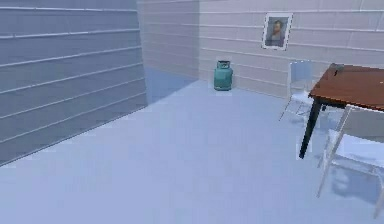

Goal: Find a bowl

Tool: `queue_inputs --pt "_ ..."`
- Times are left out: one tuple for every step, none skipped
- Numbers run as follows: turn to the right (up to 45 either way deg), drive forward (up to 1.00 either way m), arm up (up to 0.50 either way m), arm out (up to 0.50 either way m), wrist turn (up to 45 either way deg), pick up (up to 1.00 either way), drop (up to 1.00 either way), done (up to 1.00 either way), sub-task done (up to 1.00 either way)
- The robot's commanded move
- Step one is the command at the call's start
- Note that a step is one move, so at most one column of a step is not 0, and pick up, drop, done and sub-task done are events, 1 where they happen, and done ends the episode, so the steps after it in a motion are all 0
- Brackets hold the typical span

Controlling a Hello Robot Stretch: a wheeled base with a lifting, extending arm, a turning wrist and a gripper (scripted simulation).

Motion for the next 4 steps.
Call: queue_inputs --pt "12.0 0.00 0.00 0.00 0.0 0.00 0.00 0.00 0.00" --pt "0.0 1.00 0.00 0.00 0.0 0.00 0.00 0.00 0.00" --pt "3.0 0.00 0.00 0.00 0.0 0.00 0.00 0.00 0.00" --pt "0.0 1.00 0.00 0.00 0.0 0.00 0.00 0.00 0.00"
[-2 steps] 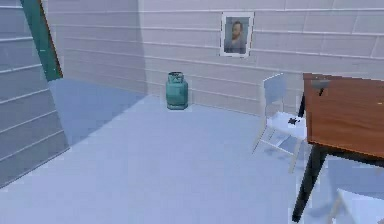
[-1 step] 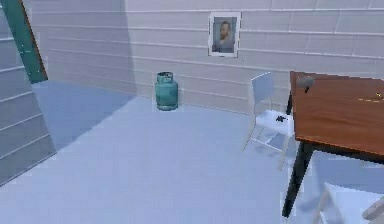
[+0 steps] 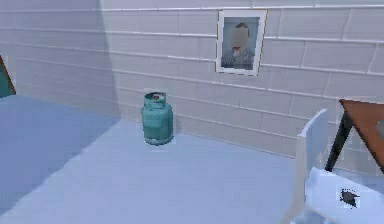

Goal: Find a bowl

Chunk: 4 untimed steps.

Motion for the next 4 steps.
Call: queue_inputs --pt "0.0 0.45 0.00 0.00 0.0 0.00 0.00 0.00 0.00" --pt "45.0 0.00 0.00 0.00 0.0 0.00 0.00 0.00 0.00" --pt "15.0 0.00 0.00 0.00 0.0 0.00 0.00 0.00 0.00" --pt "3.0 0.00 0.00 0.00 0.0 0.00 0.00 0.00 0.00"
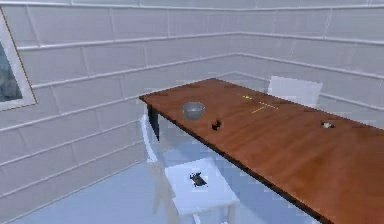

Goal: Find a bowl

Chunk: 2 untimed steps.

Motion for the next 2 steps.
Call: queue_inputs --pt "0.0 1.00 0.00 0.00 0.0 0.00 0.00 0.00 0.00" --pt "0.0 0.00 0.00 0.00 0.0 0.00 0.00 1.00 0.00"
